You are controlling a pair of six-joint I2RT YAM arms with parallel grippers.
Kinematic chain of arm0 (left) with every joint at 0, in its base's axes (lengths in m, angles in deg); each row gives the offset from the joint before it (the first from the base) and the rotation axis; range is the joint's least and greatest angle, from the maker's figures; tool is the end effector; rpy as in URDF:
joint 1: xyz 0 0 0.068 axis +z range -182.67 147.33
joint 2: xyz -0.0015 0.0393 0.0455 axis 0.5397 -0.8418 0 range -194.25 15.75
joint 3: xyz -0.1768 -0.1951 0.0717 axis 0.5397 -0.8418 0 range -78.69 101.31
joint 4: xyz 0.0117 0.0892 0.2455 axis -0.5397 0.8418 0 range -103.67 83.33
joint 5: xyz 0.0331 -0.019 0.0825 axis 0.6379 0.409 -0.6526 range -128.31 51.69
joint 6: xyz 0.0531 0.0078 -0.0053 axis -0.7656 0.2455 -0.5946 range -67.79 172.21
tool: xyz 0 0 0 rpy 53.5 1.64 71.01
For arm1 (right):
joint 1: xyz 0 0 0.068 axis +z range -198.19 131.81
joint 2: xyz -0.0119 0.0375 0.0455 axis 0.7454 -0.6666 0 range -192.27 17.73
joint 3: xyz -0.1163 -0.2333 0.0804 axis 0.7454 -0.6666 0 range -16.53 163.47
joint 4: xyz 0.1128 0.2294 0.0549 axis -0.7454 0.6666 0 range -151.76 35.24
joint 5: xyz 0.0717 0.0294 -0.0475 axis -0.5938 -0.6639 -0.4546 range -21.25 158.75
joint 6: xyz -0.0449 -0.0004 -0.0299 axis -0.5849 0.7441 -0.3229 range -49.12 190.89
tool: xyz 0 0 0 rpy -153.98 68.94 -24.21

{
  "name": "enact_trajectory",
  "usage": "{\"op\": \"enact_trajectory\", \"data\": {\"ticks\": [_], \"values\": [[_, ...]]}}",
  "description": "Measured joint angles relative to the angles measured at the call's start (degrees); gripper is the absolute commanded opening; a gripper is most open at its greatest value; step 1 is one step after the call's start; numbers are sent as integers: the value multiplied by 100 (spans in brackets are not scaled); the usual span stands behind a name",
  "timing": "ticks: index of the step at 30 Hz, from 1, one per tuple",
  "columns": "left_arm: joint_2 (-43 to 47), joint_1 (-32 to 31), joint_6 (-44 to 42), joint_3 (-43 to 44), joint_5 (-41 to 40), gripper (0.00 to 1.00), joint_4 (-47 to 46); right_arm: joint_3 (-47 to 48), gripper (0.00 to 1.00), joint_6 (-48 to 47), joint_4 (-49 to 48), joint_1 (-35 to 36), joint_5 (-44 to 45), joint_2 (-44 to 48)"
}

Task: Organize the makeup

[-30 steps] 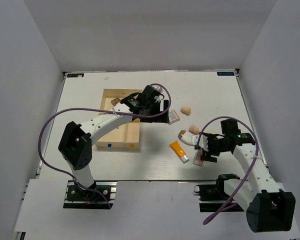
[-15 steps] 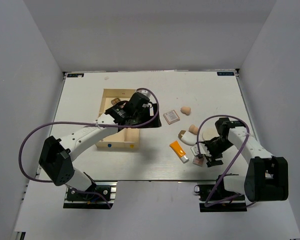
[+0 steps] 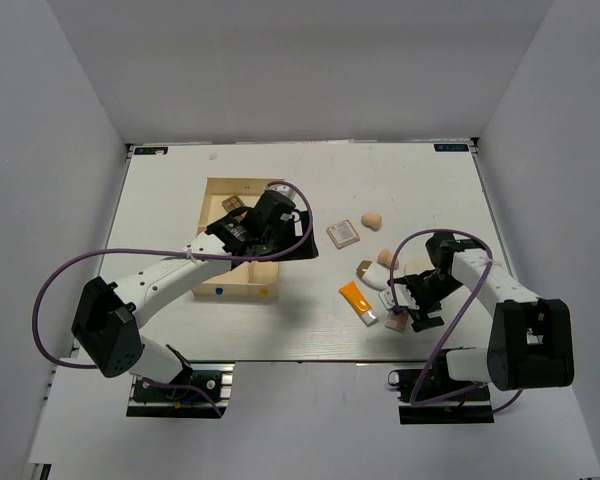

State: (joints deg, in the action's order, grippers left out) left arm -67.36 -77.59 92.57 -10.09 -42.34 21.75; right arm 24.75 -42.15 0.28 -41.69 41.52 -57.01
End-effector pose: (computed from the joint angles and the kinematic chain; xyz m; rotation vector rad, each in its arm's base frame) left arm 0.2219 -0.2179 0.2886 0.0683 2.5241 -0.5583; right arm 0.1749 0.0364 0.1780 -2.3796 1.4240 0.5085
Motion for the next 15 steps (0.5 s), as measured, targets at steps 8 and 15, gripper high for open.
{"op": "enact_trajectory", "data": {"ticks": [8,15], "values": [[-11,0,2,0,2,98,-11,59,89,0,-387,155,-20,-341],[-125,0,0,2,2,98,-7,136,89,-7,-656,302,0,-638]]}}
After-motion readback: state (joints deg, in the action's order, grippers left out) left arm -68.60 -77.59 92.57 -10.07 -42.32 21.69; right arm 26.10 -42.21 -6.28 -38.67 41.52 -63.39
